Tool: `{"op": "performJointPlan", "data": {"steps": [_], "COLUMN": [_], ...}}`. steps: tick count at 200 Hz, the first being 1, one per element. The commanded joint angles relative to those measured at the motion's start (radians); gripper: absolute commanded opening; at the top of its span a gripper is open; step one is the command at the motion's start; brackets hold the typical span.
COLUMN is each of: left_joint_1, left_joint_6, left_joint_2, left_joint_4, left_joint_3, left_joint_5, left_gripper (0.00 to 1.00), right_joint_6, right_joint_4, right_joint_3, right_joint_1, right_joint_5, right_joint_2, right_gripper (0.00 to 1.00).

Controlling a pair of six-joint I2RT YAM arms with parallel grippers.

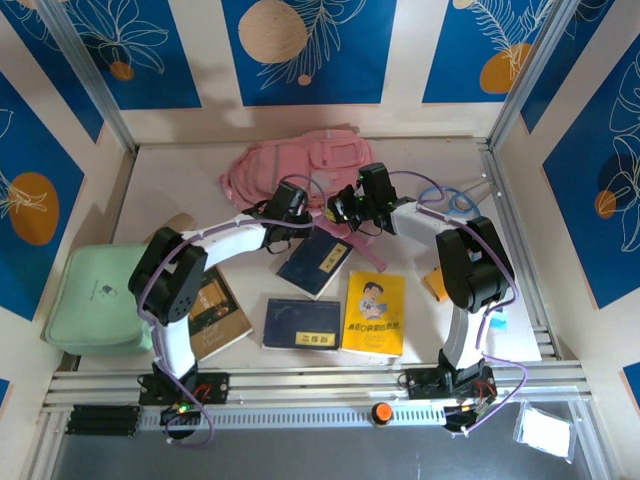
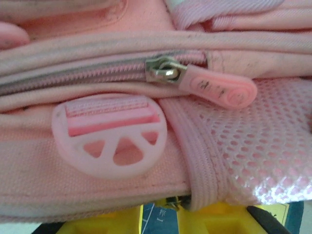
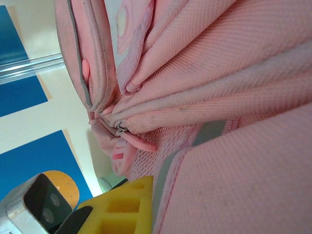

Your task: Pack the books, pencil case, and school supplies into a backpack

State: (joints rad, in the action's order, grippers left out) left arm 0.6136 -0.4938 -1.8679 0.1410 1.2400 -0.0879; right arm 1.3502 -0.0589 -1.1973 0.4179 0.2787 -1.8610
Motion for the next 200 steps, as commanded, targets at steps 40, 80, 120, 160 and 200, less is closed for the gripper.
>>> {"op": "performJointPlan", "data": {"steps": [40, 80, 120, 160, 200], "left_joint_1": [0.006, 0.005, 0.003, -0.011, -0.069], "left_joint_6": [0.035, 0.029, 0.032, 0.049, 0.088], "left_joint_2": [-0.007, 0.0, 0.018, 0.073, 0.164], "left_joint_4": [-0.031, -0.02, 0.002, 0.053, 0.085], "left_joint_3": [0.034, 0.023, 0.014, -0.02, -0.127], "left_joint_5": [-0.047, -0.088, -0.105, -0.088, -0.031], "left_gripper": [0.27, 0.18, 0.01, 0.0, 0.0], "right_joint_6": [-0.019, -0.03, -0.043, -0.066, -0.09], "right_joint_4": [-0.027, -0.009, 0.01, 0.037, 0.06], "right_joint_3": [-0.05, -0.052, -0.051, -0.047, -0.038], "right_joint_1": [0.0, -0.001, -0.002, -0.013, -0.024], "right_joint_5": [0.069, 0.061, 0.045, 0.024, 0.0], "right_joint_2": [0.059, 0.057, 0.059, 0.065, 0.078], "right_gripper": [0.1, 0.09, 0.09, 0.09, 0.08]}}
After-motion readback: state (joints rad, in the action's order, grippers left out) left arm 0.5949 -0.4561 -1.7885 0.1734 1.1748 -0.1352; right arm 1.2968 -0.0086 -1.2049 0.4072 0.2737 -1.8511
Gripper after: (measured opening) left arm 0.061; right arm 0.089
